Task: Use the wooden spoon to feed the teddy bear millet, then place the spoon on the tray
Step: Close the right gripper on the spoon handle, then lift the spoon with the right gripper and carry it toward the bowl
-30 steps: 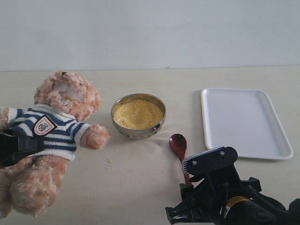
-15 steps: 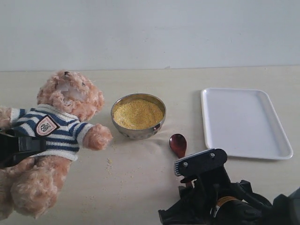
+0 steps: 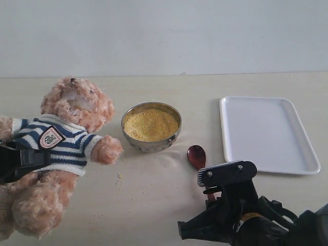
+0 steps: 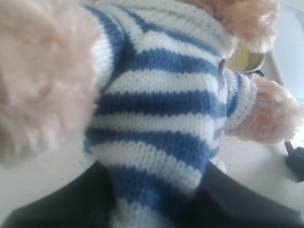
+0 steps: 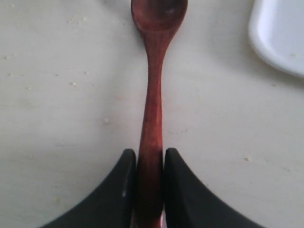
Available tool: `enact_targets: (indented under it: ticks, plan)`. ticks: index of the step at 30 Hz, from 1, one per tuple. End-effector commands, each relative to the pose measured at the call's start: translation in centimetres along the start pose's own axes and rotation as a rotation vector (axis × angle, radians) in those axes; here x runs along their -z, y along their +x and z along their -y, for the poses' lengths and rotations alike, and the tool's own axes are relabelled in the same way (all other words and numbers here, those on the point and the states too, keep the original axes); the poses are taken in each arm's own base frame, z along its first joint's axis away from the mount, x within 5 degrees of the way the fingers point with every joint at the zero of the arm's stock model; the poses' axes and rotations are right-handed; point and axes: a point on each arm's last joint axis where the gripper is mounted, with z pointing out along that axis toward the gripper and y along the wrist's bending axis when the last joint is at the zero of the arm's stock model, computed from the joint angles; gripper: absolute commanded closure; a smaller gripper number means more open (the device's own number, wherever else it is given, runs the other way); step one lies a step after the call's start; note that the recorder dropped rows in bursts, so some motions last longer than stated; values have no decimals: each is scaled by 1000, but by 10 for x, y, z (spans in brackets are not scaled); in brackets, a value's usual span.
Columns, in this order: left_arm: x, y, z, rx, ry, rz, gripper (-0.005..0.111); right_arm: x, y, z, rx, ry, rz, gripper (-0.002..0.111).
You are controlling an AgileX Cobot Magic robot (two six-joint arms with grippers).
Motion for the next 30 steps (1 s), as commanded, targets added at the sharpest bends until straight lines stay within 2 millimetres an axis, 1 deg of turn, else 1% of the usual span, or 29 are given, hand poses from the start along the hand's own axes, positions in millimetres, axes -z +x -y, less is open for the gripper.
enact_targets:
  ticks: [1, 5, 11, 14, 17, 19, 21, 23, 25, 27, 28, 30]
  plan:
    - [2, 0, 3, -1, 26, 6, 102, 5, -2, 3, -33, 14, -9, 108]
    - [2, 0, 3, -1, 26, 6, 102, 15, -13, 2, -6, -12, 23, 108]
    - [2, 0, 3, -1, 26, 6, 102, 36, -31, 4, 54, -43, 60, 108]
    - [2, 0, 3, -1, 26, 6, 102, 48, -39, 7, 92, -39, 67, 108]
    - [2, 0, 3, -1, 26, 6, 102, 65, -45, 8, 177, -99, 44, 108]
    - [2, 0, 3, -1, 26, 6, 102, 78, -52, 11, 199, -119, 62, 108]
    - [2, 0, 3, -1, 26, 6, 102, 90, -60, 19, 224, -114, 89, 108]
    - [2, 0, 3, -1, 26, 6, 102, 100, -71, 31, 205, -127, 113, 108]
    - [2, 0, 3, -1, 26, 6, 102, 109, -80, 42, 199, -183, 138, 108]
    - [2, 0, 3, -1, 26, 6, 102, 118, -88, 51, 176, -249, 178, 108]
    - [2, 0, 3, -1, 26, 6, 102, 123, -93, 58, 138, -276, 207, 108]
    - [2, 0, 3, -1, 28, 6, 102, 129, -101, 68, 94, -297, 248, 108]
